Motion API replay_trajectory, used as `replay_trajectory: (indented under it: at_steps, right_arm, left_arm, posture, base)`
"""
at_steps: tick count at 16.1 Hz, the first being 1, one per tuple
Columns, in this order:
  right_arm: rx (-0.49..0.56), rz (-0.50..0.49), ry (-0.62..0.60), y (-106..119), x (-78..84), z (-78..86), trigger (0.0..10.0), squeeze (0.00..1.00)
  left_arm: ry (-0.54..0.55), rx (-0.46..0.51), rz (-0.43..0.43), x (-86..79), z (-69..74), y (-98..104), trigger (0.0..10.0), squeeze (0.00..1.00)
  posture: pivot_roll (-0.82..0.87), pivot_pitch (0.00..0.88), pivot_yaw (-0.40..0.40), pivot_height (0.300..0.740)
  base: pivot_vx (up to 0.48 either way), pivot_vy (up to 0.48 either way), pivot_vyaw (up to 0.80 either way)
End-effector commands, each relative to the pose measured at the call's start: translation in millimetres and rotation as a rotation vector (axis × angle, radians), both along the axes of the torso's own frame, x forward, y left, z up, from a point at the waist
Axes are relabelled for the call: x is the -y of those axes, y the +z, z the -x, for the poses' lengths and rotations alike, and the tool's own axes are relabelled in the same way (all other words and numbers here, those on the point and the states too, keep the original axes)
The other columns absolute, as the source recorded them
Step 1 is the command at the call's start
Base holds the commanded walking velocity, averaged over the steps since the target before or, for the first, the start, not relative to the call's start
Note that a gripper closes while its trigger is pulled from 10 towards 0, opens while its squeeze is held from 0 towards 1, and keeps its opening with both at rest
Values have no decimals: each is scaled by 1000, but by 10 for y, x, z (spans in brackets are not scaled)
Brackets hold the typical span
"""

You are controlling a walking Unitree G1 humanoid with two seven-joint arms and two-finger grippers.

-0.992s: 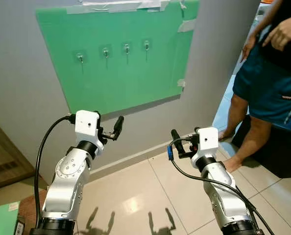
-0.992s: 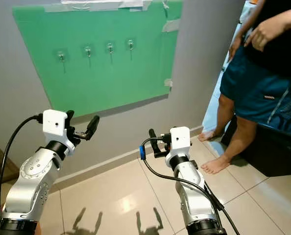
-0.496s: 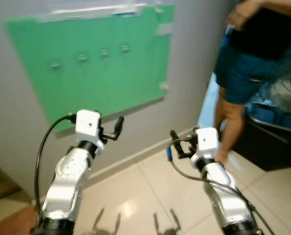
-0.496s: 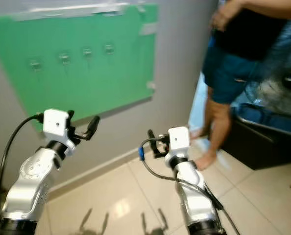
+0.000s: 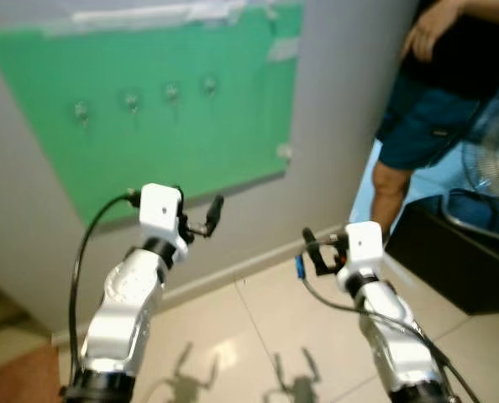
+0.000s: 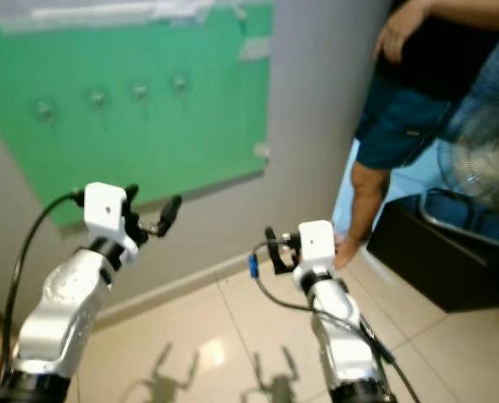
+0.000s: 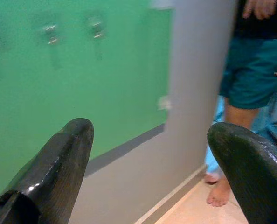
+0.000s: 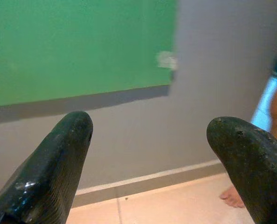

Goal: Hang keys on a hook

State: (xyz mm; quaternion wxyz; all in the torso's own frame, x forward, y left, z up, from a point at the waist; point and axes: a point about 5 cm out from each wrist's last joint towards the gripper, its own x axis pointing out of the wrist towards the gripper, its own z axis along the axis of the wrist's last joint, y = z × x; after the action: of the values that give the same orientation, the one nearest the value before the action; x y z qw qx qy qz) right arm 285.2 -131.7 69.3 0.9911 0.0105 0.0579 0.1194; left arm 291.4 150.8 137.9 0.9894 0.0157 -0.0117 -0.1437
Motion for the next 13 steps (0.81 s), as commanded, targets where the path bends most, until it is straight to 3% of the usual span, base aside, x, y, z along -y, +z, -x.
replay_trajectory:
  at_steps: [1, 10, 11, 13]
  right_arm:
    - [16, 2, 33, 37, -74, -17, 10000, 0]
    - [17, 4, 34, 30, -59, -7, 10000, 0]
    - [17, 6, 34, 34, -61, -16, 10000, 0]
    - [33, 20, 51, 60, -83, -31, 10000, 0]
  left_arm:
    - [28, -9, -8, -84, 11, -15, 10000, 0]
    - [33, -22, -16, -89, 34, -51, 10000, 0]
    - [28, -46, 25, -88, 32, -66, 10000, 0]
    - [16, -53, 22, -84, 34, -67, 10000, 0]
  posture:
    - [-50, 0, 28, 740]
    - [-50, 0, 23, 740]
    - [-46, 0, 24, 740]
    - [-41, 0, 24, 740]
  base:
    - [0, 0, 438]
    - [0, 0, 433]
    - [0, 0, 425]
    - [0, 0, 213]
